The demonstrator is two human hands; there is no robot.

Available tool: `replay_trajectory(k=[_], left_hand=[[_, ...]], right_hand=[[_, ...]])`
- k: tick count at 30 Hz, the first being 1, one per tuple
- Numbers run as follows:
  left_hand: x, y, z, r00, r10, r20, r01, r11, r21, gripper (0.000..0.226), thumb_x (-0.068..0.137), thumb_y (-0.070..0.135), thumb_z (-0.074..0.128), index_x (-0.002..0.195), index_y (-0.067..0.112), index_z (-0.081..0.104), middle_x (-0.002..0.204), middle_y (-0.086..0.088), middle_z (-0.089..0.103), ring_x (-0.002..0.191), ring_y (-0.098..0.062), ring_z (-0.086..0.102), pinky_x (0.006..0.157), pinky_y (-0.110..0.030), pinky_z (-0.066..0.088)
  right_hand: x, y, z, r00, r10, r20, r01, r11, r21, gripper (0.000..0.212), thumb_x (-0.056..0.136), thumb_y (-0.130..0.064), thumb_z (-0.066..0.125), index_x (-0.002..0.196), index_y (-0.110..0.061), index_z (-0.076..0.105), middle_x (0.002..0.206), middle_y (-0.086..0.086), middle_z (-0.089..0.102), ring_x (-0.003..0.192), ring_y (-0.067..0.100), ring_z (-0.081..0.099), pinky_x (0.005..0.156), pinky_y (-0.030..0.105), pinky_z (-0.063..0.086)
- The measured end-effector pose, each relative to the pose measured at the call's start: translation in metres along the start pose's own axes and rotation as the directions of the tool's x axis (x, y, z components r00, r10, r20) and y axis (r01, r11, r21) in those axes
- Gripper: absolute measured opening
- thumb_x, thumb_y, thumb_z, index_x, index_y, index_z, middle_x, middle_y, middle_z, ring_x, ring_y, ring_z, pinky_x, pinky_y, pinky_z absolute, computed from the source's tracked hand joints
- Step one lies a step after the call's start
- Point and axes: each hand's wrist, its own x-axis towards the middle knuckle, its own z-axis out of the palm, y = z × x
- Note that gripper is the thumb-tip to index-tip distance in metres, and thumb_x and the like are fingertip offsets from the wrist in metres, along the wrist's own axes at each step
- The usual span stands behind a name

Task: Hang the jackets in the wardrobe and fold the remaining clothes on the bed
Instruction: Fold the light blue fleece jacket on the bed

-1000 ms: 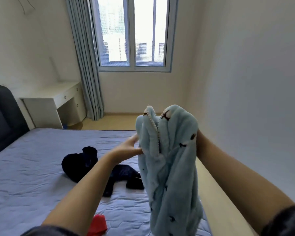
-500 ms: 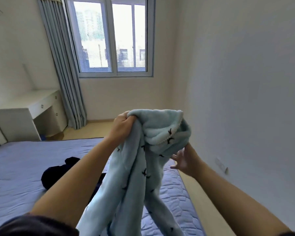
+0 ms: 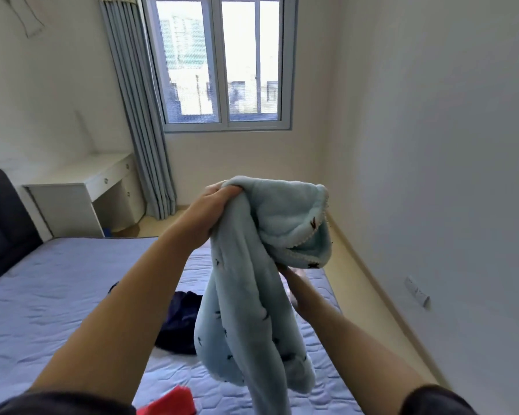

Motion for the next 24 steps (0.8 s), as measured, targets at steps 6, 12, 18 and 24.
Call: replay_trajectory(k=[6,12,18,24], left_hand=[[-0.001,0.016,-0.028,0.999,-0.038,0.002,0.038,0.987,-0.156,0.023,0.096,0.015,0.047,0.091,0.019,0.069,0.076,0.000,0.073,0.070,-0.010,0.069,0.059,-0.023,0.055],[0.003,0.003,-0.092,0.995,-0.080,-0.066,0.101,0.896,0.432,0.006,0.088,0.016,0.063,0.089,0.010,0.065,0.082,-0.007,0.064,0.077,-0.018,0.058,0.073,-0.033,0.050],[-0.013,-0.025,-0.103,0.968,-0.214,0.131,0.031,0.622,0.783,0.028,0.066,0.028,0.074,0.091,0.020,0.063,0.087,-0.003,0.066,0.086,-0.019,0.060,0.079,-0.037,0.050],[-0.051,-0.059,-0.087,0.975,-0.085,0.208,-0.126,0.560,0.819,0.017,0.085,0.034,0.067,0.090,0.019,0.070,0.081,0.008,0.069,0.084,-0.013,0.063,0.073,-0.032,0.049]], right_hand=[[0.022,-0.017,0.022,0.992,0.042,0.119,-0.025,0.990,-0.138,0.019,0.098,-0.018,0.052,0.111,-0.017,0.065,0.095,-0.007,0.074,0.091,0.011,0.067,0.072,0.022,0.054],[0.026,-0.059,-0.005,0.992,-0.110,-0.064,0.087,0.952,-0.293,0.031,0.091,-0.033,0.062,0.117,-0.016,0.063,0.117,0.002,0.068,0.112,0.018,0.061,0.094,0.037,0.052],[0.008,-0.111,-0.027,0.995,-0.098,-0.028,0.060,0.783,-0.619,0.039,0.094,-0.029,0.059,0.101,0.009,0.060,0.102,0.027,0.065,0.087,0.018,0.055,0.087,0.046,0.051],[-0.057,-0.106,-0.047,0.998,-0.025,0.050,0.054,0.658,-0.751,0.018,0.089,-0.022,0.067,0.085,-0.004,0.067,0.084,0.007,0.069,0.081,0.014,0.060,0.077,0.034,0.053]])
